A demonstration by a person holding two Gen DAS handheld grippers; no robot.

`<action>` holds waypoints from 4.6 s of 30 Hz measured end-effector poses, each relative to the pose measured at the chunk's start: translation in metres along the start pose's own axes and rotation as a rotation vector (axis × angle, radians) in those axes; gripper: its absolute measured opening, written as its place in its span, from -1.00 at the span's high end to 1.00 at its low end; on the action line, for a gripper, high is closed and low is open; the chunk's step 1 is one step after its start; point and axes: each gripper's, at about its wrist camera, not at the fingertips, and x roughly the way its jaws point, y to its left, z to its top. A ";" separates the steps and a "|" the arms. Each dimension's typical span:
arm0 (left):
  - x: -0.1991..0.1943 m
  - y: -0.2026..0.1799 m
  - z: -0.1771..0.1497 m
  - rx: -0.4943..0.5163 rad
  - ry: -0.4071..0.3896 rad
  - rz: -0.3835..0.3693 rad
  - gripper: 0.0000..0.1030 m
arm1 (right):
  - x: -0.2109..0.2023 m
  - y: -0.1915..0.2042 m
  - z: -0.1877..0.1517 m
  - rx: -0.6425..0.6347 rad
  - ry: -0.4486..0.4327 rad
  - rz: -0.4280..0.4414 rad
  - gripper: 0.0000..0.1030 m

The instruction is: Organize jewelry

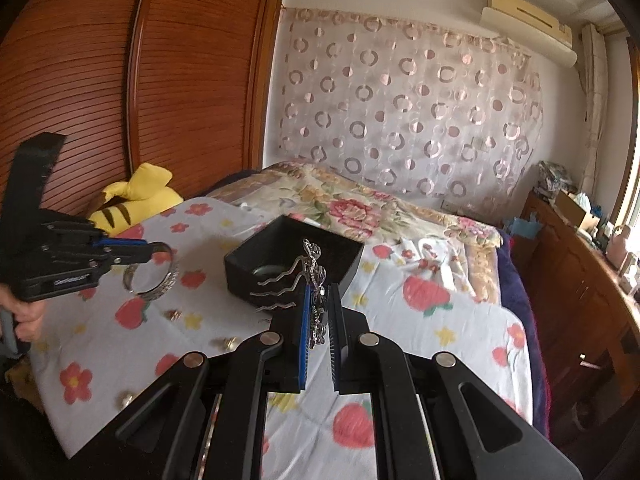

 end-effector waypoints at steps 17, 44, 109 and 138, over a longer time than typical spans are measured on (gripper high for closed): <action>-0.012 0.013 0.014 -0.041 -0.051 0.014 0.92 | 0.086 0.001 0.046 0.001 0.073 -0.004 0.81; 0.024 -0.001 0.056 -0.023 -0.025 0.014 0.89 | 0.106 -0.011 0.021 0.082 0.149 0.048 0.76; 0.036 0.038 0.012 -0.040 0.083 -0.012 0.93 | 0.030 0.004 -0.053 0.103 0.124 0.145 0.71; 0.101 -0.011 0.068 -0.027 0.071 -0.027 0.61 | 0.011 0.006 -0.065 0.141 0.111 0.169 0.71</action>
